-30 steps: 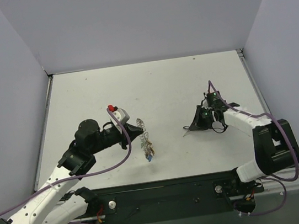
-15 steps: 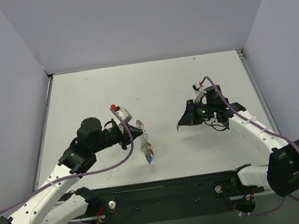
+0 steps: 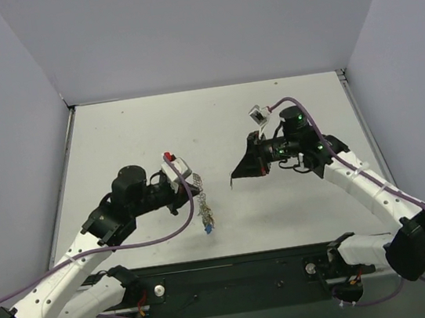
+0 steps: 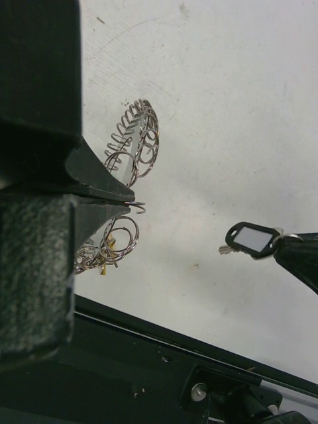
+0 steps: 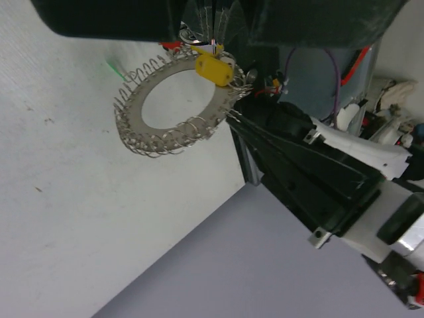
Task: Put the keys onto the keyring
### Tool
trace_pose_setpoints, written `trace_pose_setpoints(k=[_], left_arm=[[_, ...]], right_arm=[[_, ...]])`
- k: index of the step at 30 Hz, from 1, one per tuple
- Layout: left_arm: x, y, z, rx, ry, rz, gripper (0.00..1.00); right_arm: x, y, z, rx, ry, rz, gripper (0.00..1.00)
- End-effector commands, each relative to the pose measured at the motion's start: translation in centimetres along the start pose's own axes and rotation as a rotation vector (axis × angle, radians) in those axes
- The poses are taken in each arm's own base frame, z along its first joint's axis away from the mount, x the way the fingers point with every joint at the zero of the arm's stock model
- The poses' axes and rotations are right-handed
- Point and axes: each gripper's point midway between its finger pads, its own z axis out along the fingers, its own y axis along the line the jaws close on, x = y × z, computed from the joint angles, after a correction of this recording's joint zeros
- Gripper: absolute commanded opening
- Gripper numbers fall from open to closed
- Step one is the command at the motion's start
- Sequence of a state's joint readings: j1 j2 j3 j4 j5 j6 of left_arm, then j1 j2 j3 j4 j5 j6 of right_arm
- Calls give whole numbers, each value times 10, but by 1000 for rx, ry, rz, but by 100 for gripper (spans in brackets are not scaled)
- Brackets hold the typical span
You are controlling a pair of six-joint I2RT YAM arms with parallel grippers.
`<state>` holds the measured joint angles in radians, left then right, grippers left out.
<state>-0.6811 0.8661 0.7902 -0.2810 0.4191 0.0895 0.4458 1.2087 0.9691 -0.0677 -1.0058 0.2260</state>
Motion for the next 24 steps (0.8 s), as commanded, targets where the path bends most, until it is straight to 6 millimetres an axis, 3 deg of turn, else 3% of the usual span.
trace_pose_setpoints(k=[1, 6, 15, 24], left_arm=[[-37, -1, -8, -7, -97, 94, 0], [-38, -6, -9, 9, -116, 98, 0], [-41, -12, -11, 38, -133, 87, 0], [-42, -14, -11, 52, -138, 87, 0]], right_arm=[[-15, 48, 6, -217, 32, -124, 0], [-5, 70, 23, -299, 110, -152, 0], [-4, 73, 43, -320, 155, -170, 0], [0, 59, 55, -253, 209, -141, 0]])
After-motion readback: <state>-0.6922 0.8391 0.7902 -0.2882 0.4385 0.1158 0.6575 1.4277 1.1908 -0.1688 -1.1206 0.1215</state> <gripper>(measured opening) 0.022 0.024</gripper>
